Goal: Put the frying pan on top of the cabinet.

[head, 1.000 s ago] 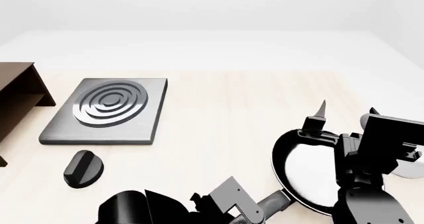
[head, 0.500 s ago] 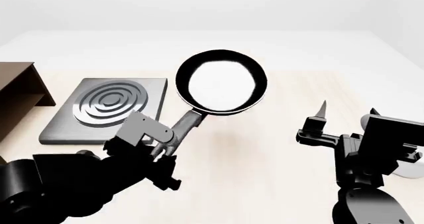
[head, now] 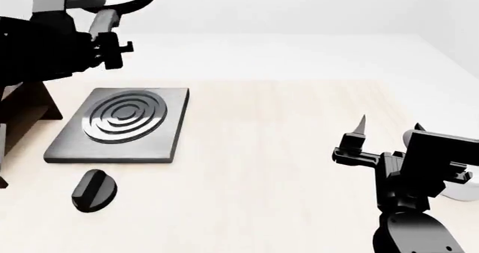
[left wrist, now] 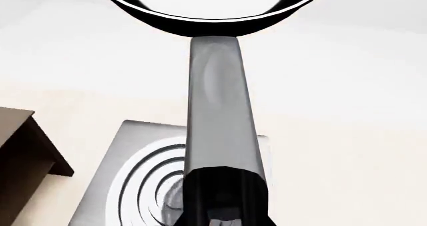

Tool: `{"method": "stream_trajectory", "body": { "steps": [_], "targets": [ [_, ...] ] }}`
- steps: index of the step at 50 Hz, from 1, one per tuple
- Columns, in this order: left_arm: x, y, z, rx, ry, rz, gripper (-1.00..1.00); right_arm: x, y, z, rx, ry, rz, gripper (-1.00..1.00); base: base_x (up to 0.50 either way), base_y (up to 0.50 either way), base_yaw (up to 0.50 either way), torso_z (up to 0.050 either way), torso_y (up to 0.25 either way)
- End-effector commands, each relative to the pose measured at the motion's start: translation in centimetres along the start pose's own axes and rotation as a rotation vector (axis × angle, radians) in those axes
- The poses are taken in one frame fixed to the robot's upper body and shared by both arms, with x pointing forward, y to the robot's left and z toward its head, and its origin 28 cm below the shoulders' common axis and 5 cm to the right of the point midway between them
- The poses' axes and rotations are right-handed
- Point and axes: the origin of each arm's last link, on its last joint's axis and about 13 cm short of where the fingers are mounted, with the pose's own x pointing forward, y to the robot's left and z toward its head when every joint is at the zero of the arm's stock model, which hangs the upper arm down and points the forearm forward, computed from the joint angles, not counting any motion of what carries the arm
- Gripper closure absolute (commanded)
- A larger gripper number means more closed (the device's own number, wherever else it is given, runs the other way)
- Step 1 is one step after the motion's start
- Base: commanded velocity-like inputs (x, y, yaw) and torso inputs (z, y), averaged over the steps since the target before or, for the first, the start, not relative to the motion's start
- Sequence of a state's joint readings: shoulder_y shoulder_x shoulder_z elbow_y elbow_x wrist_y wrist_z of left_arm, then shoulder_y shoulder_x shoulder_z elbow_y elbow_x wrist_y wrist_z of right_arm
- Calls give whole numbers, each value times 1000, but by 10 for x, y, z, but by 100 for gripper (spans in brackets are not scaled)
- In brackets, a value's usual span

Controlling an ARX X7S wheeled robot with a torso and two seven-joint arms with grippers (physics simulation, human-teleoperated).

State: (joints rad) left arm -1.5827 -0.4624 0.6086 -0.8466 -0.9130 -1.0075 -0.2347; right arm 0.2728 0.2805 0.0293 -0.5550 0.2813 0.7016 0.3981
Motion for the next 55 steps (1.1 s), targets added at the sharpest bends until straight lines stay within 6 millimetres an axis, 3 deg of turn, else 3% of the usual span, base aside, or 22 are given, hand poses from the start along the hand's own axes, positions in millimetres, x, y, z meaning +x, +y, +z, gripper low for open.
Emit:
{"method": "stream_trajectory", "body": {
  "steps": [1,22,47,55],
  "targets": [
    [-6,28,35,-86,-17,368,100,1,1,-1,-3,5,2,-100,0,0,0,0,0],
    [-13,64,29,-370,64,739,100,1,1,-1,-5,11,1,-100,0,0,0,1,1],
    [-5,75,7,-389,146,818,100,2,3,-4,-12,13,7,-100,0,0,-1,0,0],
    [-3,76,4,-386,159,828,100,2,3,-5,-12,14,7,-100,1,0,-1,-1,-236]
  ]
}}
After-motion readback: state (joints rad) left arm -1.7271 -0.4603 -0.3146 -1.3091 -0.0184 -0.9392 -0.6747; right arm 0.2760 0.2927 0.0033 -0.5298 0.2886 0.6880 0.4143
